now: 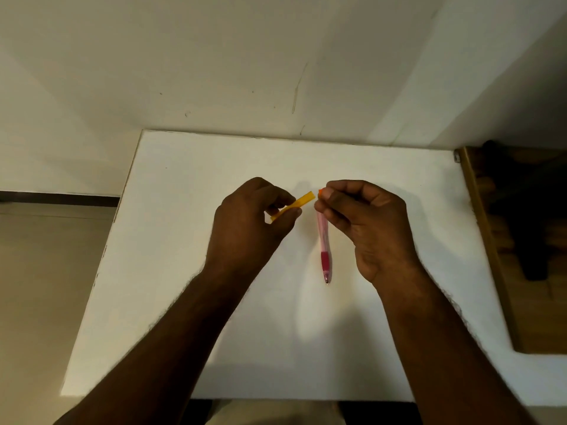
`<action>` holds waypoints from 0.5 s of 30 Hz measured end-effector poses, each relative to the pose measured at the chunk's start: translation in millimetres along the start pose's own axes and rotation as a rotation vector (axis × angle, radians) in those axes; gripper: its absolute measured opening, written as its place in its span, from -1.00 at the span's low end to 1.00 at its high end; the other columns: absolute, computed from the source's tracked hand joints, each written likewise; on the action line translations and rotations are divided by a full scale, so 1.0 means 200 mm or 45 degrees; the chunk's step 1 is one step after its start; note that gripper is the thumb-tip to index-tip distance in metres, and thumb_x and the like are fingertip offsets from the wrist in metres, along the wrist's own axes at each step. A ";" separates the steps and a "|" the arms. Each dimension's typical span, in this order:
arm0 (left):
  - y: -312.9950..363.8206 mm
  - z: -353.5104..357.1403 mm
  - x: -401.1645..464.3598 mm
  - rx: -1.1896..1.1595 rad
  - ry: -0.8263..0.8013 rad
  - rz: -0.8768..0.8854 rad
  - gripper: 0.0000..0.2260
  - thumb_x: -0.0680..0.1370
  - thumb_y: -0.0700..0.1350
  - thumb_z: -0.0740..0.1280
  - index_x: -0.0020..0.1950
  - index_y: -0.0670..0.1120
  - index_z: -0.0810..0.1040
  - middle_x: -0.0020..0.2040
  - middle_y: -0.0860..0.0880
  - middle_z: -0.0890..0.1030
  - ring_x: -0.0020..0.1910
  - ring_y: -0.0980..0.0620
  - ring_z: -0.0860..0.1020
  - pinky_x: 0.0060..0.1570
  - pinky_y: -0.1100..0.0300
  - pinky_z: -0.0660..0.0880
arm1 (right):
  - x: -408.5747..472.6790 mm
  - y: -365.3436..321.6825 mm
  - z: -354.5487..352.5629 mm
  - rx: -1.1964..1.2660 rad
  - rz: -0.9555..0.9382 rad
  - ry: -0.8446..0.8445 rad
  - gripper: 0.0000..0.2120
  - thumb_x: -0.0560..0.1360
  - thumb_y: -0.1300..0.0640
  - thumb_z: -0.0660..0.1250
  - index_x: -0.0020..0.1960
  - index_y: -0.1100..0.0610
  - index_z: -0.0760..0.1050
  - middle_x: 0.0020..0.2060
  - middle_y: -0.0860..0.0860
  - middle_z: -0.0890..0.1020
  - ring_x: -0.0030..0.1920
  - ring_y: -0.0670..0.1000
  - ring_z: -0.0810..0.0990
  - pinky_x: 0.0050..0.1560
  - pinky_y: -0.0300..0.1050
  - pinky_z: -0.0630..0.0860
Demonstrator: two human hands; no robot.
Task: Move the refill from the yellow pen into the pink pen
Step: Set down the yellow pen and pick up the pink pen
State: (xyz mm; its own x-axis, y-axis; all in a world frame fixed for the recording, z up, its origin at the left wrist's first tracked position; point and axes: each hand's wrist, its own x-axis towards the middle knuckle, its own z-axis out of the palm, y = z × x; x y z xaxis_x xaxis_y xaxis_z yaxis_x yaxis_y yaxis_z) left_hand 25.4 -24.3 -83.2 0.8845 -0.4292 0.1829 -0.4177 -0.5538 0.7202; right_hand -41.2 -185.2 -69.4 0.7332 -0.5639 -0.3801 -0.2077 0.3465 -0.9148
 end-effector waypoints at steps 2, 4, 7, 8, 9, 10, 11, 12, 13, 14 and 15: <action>0.01 0.00 0.00 -0.004 0.020 0.027 -0.90 0.48 -0.07 0.54 -0.03 -0.03 0.73 -0.15 0.08 0.64 -0.21 0.12 0.58 -0.17 0.10 0.55 | 0.00 0.00 0.01 0.016 -0.022 -0.028 -0.90 0.47 0.30 0.50 -0.02 0.18 0.70 -0.14 0.11 0.78 -0.11 0.13 0.79 -0.11 -0.20 0.66; 0.01 0.00 0.00 -0.003 0.038 0.046 -0.89 0.48 -0.07 0.55 -0.03 -0.04 0.73 -0.15 0.08 0.64 -0.22 0.12 0.58 -0.17 0.13 0.54 | -0.01 0.00 0.01 0.007 -0.047 -0.029 -0.90 0.48 0.29 0.50 -0.02 0.17 0.71 -0.15 0.09 0.79 -0.11 0.12 0.79 -0.11 -0.20 0.67; 0.01 0.00 0.00 0.007 0.066 0.083 -0.88 0.48 -0.09 0.55 -0.02 -0.07 0.73 -0.14 0.06 0.64 -0.21 0.09 0.59 -0.18 0.16 0.52 | 0.00 0.00 0.01 -0.067 -0.094 -0.015 -0.89 0.47 0.29 0.51 -0.02 0.15 0.71 -0.15 0.08 0.79 -0.12 0.12 0.79 -0.09 -0.16 0.68; 0.01 -0.01 0.00 0.013 0.072 0.097 -0.88 0.48 -0.09 0.55 -0.02 -0.07 0.73 -0.14 0.05 0.65 -0.21 0.08 0.60 -0.19 0.16 0.52 | 0.00 0.01 0.01 -0.100 -0.111 -0.009 -0.89 0.47 0.28 0.51 -0.01 0.14 0.71 -0.14 0.08 0.79 -0.12 0.12 0.79 -0.07 -0.13 0.69; 0.01 -0.01 0.00 0.020 0.076 0.108 -0.88 0.48 -0.10 0.55 -0.02 -0.08 0.73 -0.14 0.04 0.65 -0.21 0.07 0.60 -0.20 0.15 0.52 | 0.00 0.01 0.01 -0.132 -0.129 -0.006 -0.88 0.47 0.27 0.51 -0.01 0.13 0.71 -0.14 0.08 0.79 -0.12 0.11 0.79 -0.05 -0.10 0.70; 0.01 -0.01 -0.01 0.028 0.077 0.117 -0.88 0.48 -0.10 0.55 -0.02 -0.08 0.73 -0.14 0.04 0.64 -0.21 0.07 0.60 -0.20 0.15 0.53 | 0.01 0.02 0.01 -0.171 -0.154 -0.002 -0.88 0.47 0.26 0.51 -0.02 0.12 0.71 -0.14 0.07 0.79 -0.12 0.10 0.79 -0.02 -0.07 0.71; 0.01 -0.01 -0.01 0.038 0.075 0.125 -0.89 0.49 -0.10 0.54 -0.02 -0.08 0.73 -0.14 0.03 0.64 -0.21 0.06 0.60 -0.21 0.13 0.53 | 0.01 0.02 0.01 -0.220 -0.185 0.001 -0.88 0.47 0.25 0.52 -0.02 0.10 0.71 -0.14 0.06 0.78 -0.12 0.09 0.79 0.00 -0.03 0.71; 0.01 -0.01 -0.01 0.047 0.071 0.134 -0.89 0.49 -0.10 0.54 -0.02 -0.08 0.73 -0.14 0.02 0.65 -0.21 0.05 0.60 -0.21 0.13 0.53 | 0.02 0.02 0.01 -0.275 -0.218 0.006 -0.89 0.47 0.24 0.53 -0.03 0.08 0.71 -0.15 0.05 0.78 -0.13 0.08 0.78 0.03 0.01 0.71; 0.01 -0.01 -0.01 0.059 0.070 0.147 -0.89 0.49 -0.10 0.54 -0.02 -0.09 0.73 -0.14 0.01 0.65 -0.21 0.04 0.60 -0.22 0.14 0.52 | 0.02 0.03 0.00 -0.326 -0.245 0.009 -0.89 0.46 0.22 0.54 -0.04 0.06 0.71 -0.16 0.03 0.78 -0.13 0.07 0.78 0.05 0.04 0.71; 0.01 -0.01 0.00 0.070 0.071 0.162 -0.89 0.49 -0.10 0.54 -0.03 -0.09 0.73 -0.15 0.00 0.65 -0.21 0.03 0.60 -0.23 0.16 0.50 | 0.02 0.03 0.00 -0.368 -0.265 0.010 -0.90 0.46 0.21 0.54 -0.04 0.06 0.71 -0.16 0.02 0.78 -0.14 0.06 0.78 0.06 0.07 0.70; 0.01 -0.01 0.00 0.081 0.072 0.174 -0.90 0.49 -0.10 0.54 -0.04 -0.09 0.73 -0.16 0.00 0.64 -0.22 0.03 0.60 -0.24 0.18 0.49 | 0.02 0.04 0.00 -0.409 -0.282 0.006 -0.90 0.46 0.20 0.54 -0.03 0.07 0.72 -0.17 0.01 0.78 -0.14 0.05 0.78 0.06 0.09 0.70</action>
State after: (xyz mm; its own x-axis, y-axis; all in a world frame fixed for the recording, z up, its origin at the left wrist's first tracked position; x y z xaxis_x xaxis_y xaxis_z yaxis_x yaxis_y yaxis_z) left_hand 24.9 -22.9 -80.5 0.8280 -0.4637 0.3153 -0.5458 -0.5381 0.6423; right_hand -39.7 -185.8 -78.0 0.7801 -0.6027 -0.1681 -0.2373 -0.0364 -0.9707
